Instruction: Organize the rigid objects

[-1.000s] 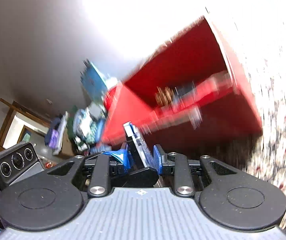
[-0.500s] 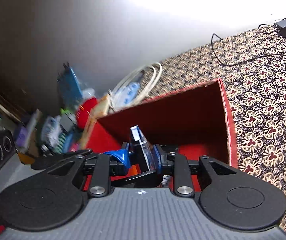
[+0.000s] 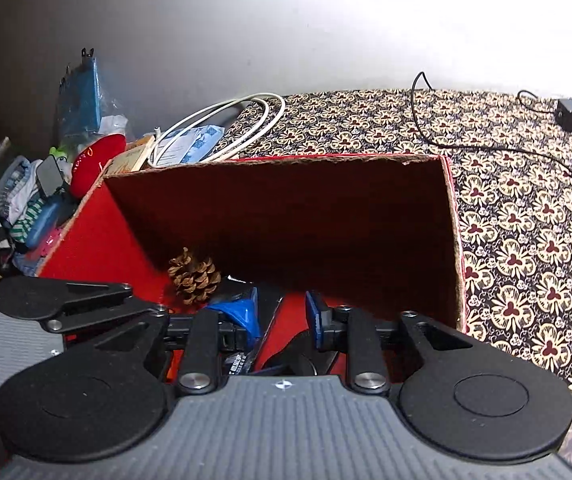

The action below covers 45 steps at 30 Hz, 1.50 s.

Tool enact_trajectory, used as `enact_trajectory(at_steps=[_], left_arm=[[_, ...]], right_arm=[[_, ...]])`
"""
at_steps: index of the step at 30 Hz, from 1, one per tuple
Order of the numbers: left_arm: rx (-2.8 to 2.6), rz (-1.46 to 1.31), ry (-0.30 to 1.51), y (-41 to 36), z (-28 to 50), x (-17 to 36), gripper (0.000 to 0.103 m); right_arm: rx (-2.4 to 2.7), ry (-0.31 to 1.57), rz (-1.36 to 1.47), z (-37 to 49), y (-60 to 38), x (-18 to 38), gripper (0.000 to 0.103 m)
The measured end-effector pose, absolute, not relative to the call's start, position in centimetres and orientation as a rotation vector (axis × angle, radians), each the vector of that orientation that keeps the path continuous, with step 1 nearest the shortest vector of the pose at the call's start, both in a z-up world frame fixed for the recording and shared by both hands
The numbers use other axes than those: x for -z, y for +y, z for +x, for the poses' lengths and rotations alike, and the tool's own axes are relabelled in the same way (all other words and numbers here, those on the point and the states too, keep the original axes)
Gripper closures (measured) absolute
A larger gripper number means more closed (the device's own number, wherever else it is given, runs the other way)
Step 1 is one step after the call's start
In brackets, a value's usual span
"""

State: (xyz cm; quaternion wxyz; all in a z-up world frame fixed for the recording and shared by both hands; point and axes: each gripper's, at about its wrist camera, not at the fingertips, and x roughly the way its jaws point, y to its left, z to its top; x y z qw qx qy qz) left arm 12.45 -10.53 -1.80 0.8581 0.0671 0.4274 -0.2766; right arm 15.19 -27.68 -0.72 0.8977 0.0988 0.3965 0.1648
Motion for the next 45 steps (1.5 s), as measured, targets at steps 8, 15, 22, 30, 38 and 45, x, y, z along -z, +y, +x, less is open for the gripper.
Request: enact_trajectory(at_steps=[8,15,22,30,38,45], left_arm=[[0.532,0.121,0.906,-10.41,12.60,1.84,0.051],[0.488,0.142,0.924,-10.81,12.66,1.88,0.049],[0.449,0.146,0.937,-10.85,12.75,1.90,0.049],[0.419,0.137,0.950,-10.86,12.90,1.91,0.048],[0.392,0.142,0.962,-10.92,12.77,1.97,0.047],[0.357,0.170,0.970,-11.14,12.60,1.99,0.045]], right_arm=[[-0.324,0.761,0.224,14.76,-28.04,0.67,0.098],[-0.325,0.747,0.232,14.65,-28.03,0.58,0.098],[-0.318,0.739,0.240,14.44,-27.98,0.61,0.098],[-0.315,0.744,0.232,14.63,-27.92,0.66,0.098],[-0.299,0.749,0.233,14.48,-27.93,0.69,0.098],[-0.292,0.754,0.234,14.52,-27.92,0.65,0.098]])
